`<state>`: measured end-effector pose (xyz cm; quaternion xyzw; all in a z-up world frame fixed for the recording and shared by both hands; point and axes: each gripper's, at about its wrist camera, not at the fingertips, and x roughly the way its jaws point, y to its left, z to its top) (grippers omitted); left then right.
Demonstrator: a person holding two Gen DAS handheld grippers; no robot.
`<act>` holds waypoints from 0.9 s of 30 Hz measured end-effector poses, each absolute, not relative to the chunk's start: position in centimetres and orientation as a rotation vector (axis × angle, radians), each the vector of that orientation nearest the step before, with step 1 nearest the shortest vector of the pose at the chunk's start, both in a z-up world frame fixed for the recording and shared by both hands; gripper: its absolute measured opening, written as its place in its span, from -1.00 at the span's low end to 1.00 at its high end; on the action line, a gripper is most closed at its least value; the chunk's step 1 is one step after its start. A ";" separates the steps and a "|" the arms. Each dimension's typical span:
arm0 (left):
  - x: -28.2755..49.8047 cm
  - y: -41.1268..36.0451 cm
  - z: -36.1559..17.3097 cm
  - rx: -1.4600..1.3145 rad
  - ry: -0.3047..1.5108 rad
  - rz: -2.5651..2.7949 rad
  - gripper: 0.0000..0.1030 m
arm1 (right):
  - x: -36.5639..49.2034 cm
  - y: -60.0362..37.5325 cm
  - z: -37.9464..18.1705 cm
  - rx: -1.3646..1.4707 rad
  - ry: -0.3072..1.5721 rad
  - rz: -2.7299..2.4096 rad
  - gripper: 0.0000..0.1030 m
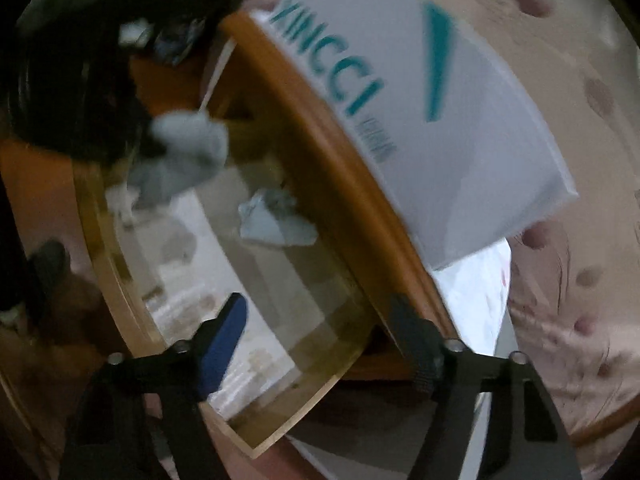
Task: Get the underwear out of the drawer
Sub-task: 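Move the right gripper back down into the drawer toward the light blue cloth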
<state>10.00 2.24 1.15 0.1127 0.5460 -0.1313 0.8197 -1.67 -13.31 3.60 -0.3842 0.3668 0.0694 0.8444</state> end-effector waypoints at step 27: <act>11.2 4.7 0.6 0.124 1.225 -0.272 -0.71 | 6.1 -7.3 -11.9 -1.601 0.680 0.472 0.16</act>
